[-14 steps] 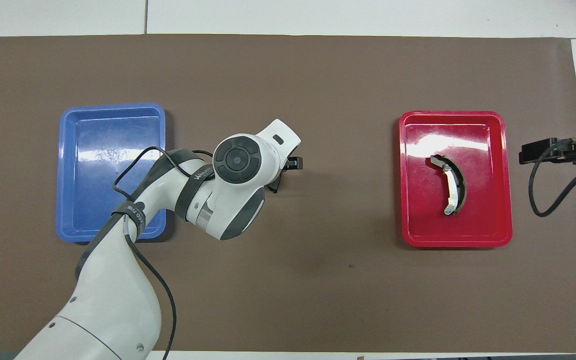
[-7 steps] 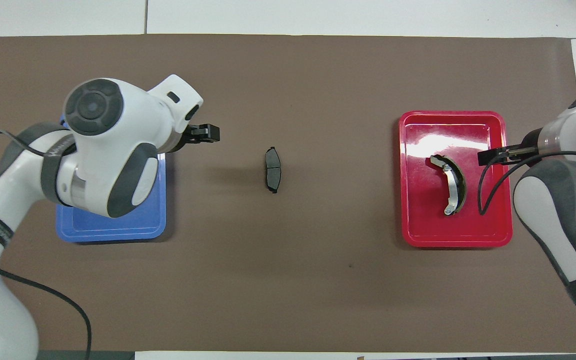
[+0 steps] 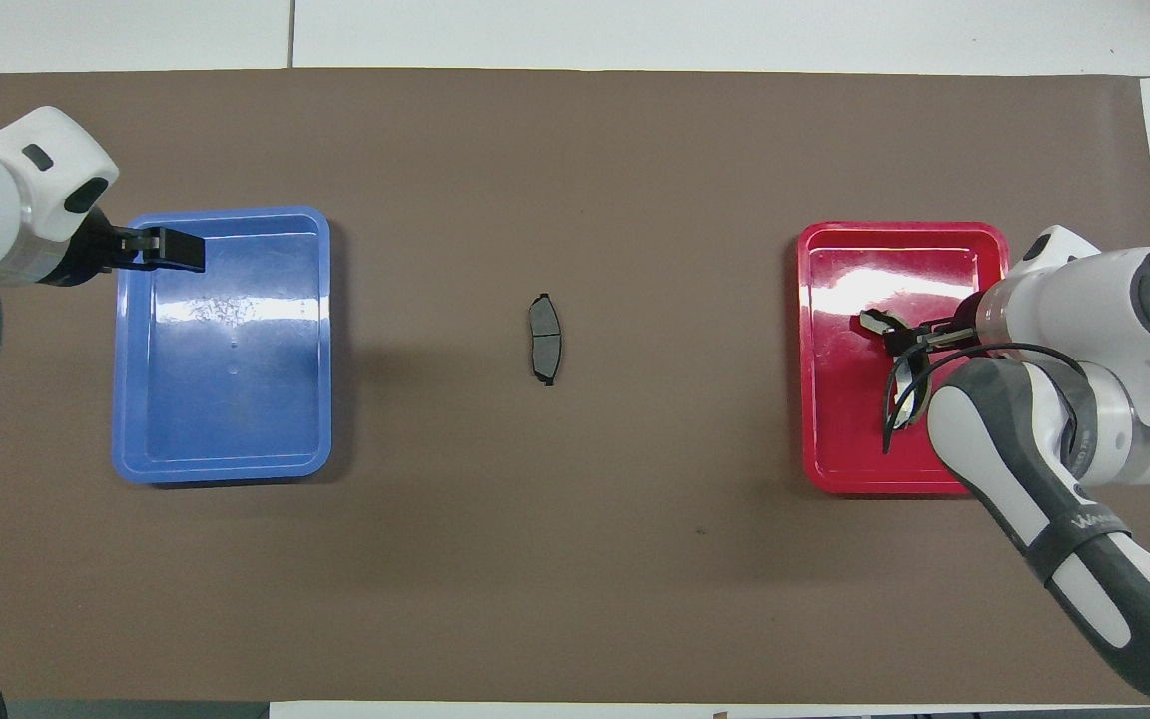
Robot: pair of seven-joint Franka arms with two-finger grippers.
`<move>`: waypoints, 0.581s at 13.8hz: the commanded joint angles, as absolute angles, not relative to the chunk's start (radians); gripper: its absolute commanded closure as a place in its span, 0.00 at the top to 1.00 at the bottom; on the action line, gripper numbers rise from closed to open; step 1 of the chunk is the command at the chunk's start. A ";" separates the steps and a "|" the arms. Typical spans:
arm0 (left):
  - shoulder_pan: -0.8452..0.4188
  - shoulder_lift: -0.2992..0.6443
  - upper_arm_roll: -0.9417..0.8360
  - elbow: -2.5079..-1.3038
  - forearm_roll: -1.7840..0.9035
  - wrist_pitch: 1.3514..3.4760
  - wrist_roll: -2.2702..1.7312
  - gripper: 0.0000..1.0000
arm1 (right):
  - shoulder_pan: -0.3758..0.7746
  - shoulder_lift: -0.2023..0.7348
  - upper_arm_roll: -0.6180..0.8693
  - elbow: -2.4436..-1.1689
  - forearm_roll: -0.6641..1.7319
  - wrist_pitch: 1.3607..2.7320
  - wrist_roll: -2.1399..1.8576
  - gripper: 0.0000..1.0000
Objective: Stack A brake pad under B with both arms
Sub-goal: 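Grasp the curved pad with the right gripper while the left gripper retracts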
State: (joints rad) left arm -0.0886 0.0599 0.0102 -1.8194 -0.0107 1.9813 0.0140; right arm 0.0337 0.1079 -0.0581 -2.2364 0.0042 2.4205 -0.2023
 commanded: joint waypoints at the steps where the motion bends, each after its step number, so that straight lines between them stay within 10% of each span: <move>1: -0.081 0.051 0.003 -1.766 -0.023 1.869 0.032 0.99 | 0.028 0.135 -0.055 -2.266 0.034 2.454 -0.268 1.00; 8: -0.049 0.071 0.005 -1.614 -0.026 1.735 0.031 0.99 | 0.029 0.135 -0.055 -2.295 0.034 2.459 -0.311 0.92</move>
State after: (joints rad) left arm -0.0640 0.0529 0.0087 -1.6747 -0.0107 1.7871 0.0191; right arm 0.0337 0.1470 -0.0581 -2.2728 0.0065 2.4396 -0.2760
